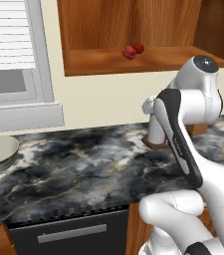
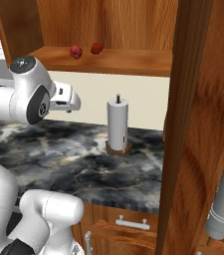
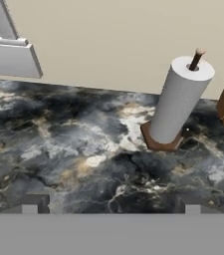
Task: Pick the bell peppers from the cabinet and place them in one bowl. Pick the corn from the sink and place it in the other bowl.
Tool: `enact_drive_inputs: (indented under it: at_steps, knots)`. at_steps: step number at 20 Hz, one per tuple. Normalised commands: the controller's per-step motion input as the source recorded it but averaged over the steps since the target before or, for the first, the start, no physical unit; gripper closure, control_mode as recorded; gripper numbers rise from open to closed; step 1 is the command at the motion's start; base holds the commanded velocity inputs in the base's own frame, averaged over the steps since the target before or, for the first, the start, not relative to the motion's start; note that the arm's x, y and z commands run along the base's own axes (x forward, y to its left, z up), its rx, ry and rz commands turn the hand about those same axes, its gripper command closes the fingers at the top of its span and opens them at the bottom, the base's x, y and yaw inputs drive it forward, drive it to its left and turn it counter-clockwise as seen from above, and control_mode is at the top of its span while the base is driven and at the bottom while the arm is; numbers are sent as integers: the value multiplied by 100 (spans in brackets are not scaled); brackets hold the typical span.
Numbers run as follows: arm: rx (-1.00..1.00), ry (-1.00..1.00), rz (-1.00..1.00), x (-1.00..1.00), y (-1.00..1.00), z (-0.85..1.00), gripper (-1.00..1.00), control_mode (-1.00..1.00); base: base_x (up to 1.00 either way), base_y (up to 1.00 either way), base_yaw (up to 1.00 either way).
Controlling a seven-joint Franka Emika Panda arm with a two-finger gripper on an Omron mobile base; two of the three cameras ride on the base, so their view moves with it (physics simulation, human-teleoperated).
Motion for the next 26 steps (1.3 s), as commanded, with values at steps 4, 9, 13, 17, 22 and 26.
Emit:
enact_drive_inputs:
  at_steps: [4,9,13,17,22,26]
  knots:
    - [0,-21,-11,-8,0,50,-100,-100,0,0,0]
    - [0,-21,-10,-1,9,49,-100,-100,0,0,0]
    - [5,-23,-2,-1,8,34,-100,-100,0,0,0]
    - [5,-11,0,-14,0,43,-100,-100,0,0,0]
    - [5,0,4,-21,0,36,-100,-100,0,0,0]
    - [3,4,5,-17,0,47,-100,-100,0,0,0]
